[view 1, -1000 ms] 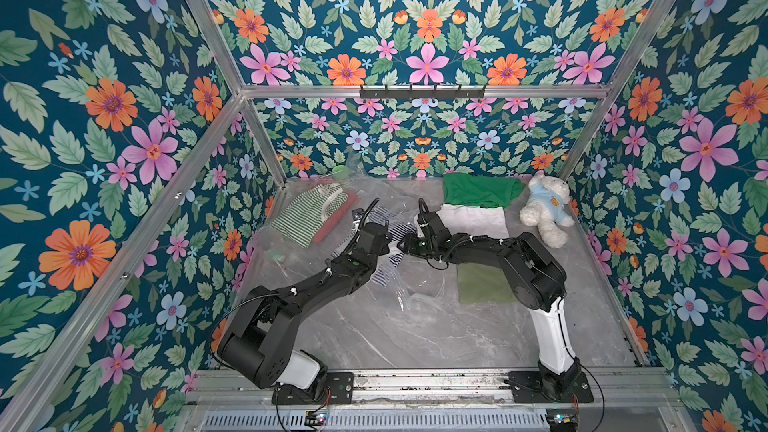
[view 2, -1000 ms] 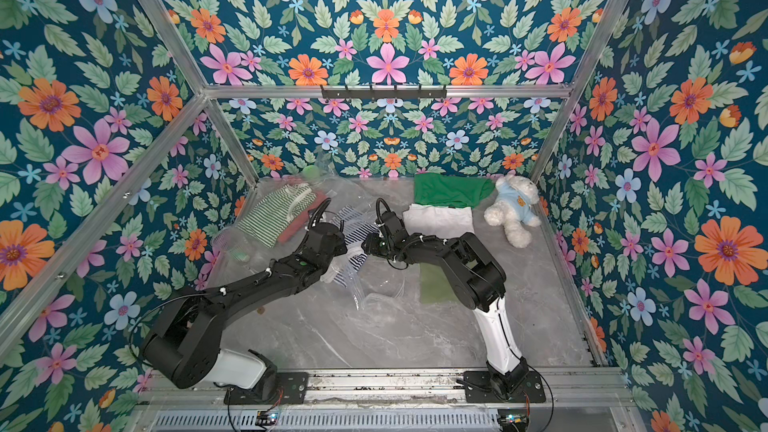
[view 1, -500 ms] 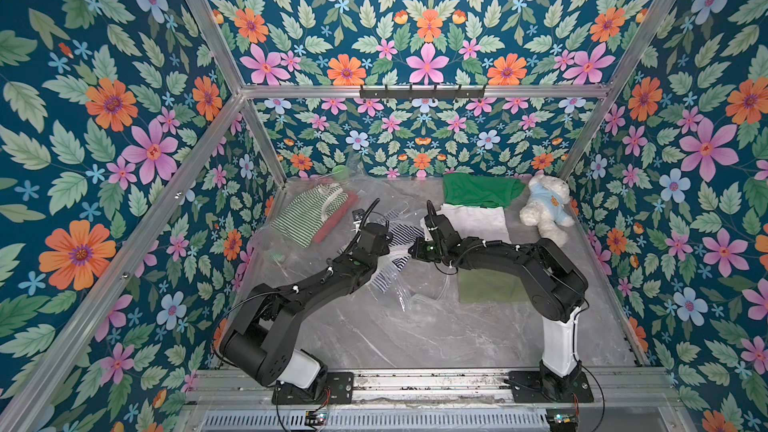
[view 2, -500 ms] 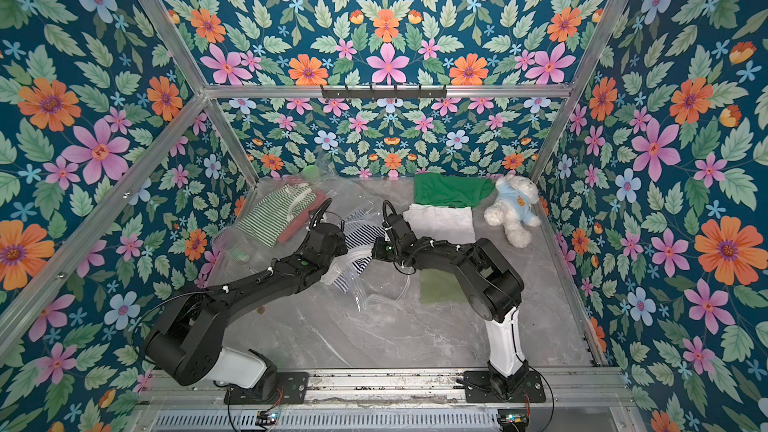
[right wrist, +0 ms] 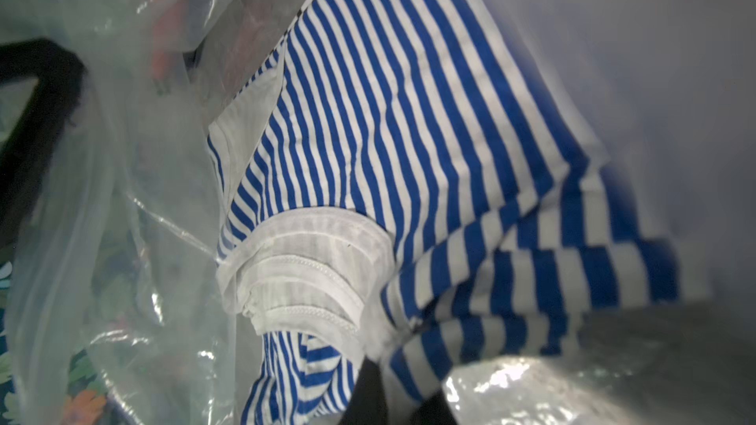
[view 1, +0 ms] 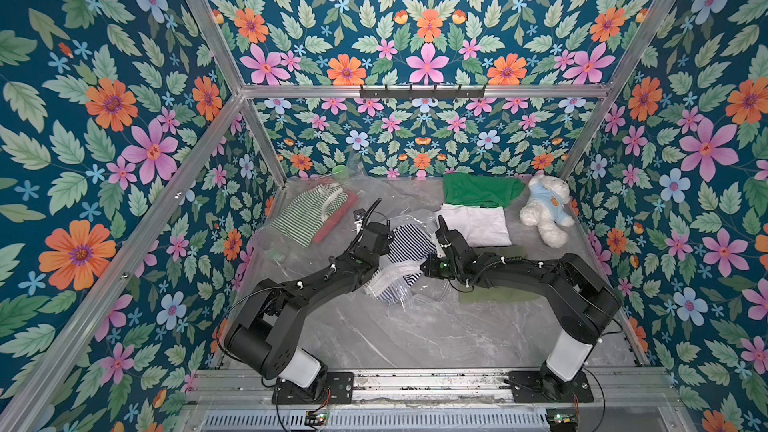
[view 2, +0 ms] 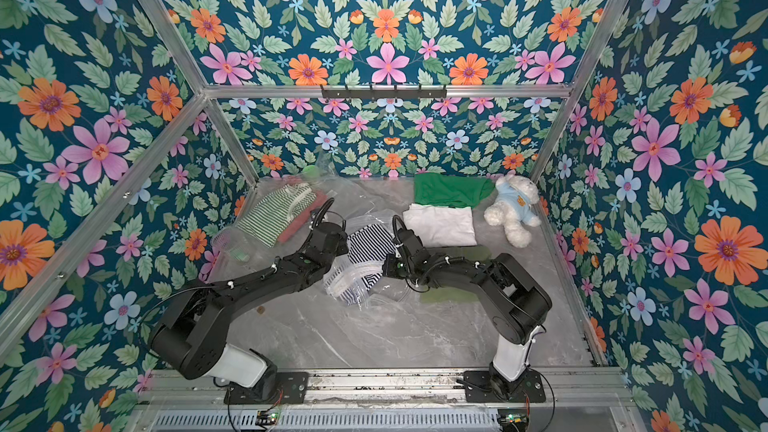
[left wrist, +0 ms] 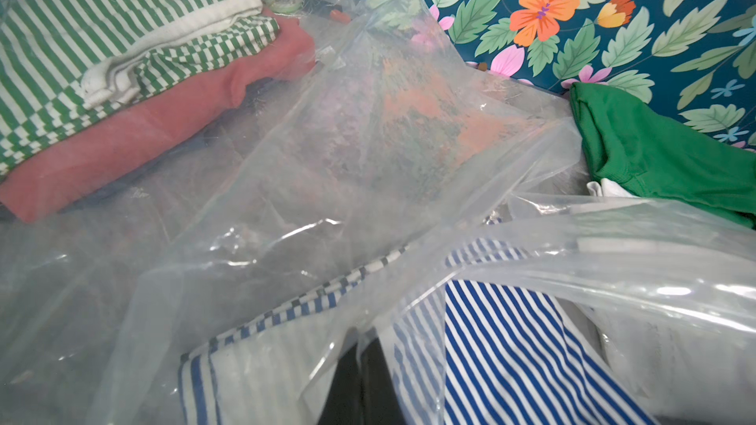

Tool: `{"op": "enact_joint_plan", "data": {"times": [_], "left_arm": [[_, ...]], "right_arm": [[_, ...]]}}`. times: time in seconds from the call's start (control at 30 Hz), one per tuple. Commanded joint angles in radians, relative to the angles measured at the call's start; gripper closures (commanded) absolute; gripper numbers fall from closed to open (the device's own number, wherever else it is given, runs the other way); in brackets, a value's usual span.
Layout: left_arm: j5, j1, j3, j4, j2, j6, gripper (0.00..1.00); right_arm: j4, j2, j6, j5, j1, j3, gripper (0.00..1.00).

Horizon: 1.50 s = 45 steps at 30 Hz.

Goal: Take the tank top out of the vacuum bag
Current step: Take out the tank top from the vacuum bag.

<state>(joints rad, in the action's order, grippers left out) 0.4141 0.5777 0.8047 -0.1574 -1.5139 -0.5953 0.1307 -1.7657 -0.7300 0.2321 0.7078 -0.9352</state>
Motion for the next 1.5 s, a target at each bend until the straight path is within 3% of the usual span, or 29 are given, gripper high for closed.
{"op": "enact_joint_plan", "data": {"times": [0.0, 0.17, 0.27, 0.43, 0.53, 0.83, 0.93, 1.0, 1.17, 1.27, 1.4, 1.47], "left_arm": [[0.016, 0.001, 0.009, -0.014, -0.003, -0.006, 1.00], [0.017, 0.001, 0.004, -0.010, 0.006, -0.005, 1.00], [0.018, 0.001, 0.005, -0.008, 0.009, 0.000, 1.00], [0.009, 0.001, 0.011, -0.008, 0.006, 0.003, 1.00], [0.003, 0.001, 0.012, -0.007, 0.009, 0.003, 1.00], [0.008, 0.001, -0.007, -0.001, 0.032, -0.003, 1.00], [0.005, 0.001, -0.004, -0.003, 0.027, -0.004, 1.00], [-0.001, 0.001, 0.002, -0.006, 0.019, -0.004, 1.00], [-0.018, 0.002, 0.016, -0.010, -0.005, -0.011, 1.00], [-0.016, 0.002, 0.013, -0.017, -0.009, -0.018, 1.00], [-0.022, 0.005, 0.011, -0.023, -0.018, -0.021, 1.00], [-0.022, 0.007, 0.015, -0.024, -0.021, -0.021, 1.00]], "right_arm": [[0.021, 0.022, 0.018, 0.036, 0.029, 0.010, 0.83], [-0.056, 0.137, 0.117, -0.082, 0.028, 0.016, 0.37], [-0.119, 0.168, 0.195, -0.160, 0.009, -0.019, 0.26], [-0.142, 0.117, 0.303, -0.125, -0.027, -0.106, 0.24], [-0.182, 0.014, 0.331, -0.123, -0.030, -0.177, 0.24], [-0.318, -0.105, 0.284, -0.226, -0.096, -0.233, 0.22], [-0.338, -0.120, 0.291, -0.193, -0.102, -0.215, 0.24], [-0.338, -0.130, 0.296, -0.150, -0.102, -0.201, 0.32], [-0.312, -0.094, 0.305, -0.062, -0.073, -0.135, 0.73], [-0.319, -0.056, 0.311, -0.031, -0.027, -0.107, 0.84], [-0.329, -0.003, 0.301, -0.018, 0.048, -0.078, 0.85], [-0.323, 0.034, 0.293, -0.018, 0.077, -0.056, 0.80]]}}
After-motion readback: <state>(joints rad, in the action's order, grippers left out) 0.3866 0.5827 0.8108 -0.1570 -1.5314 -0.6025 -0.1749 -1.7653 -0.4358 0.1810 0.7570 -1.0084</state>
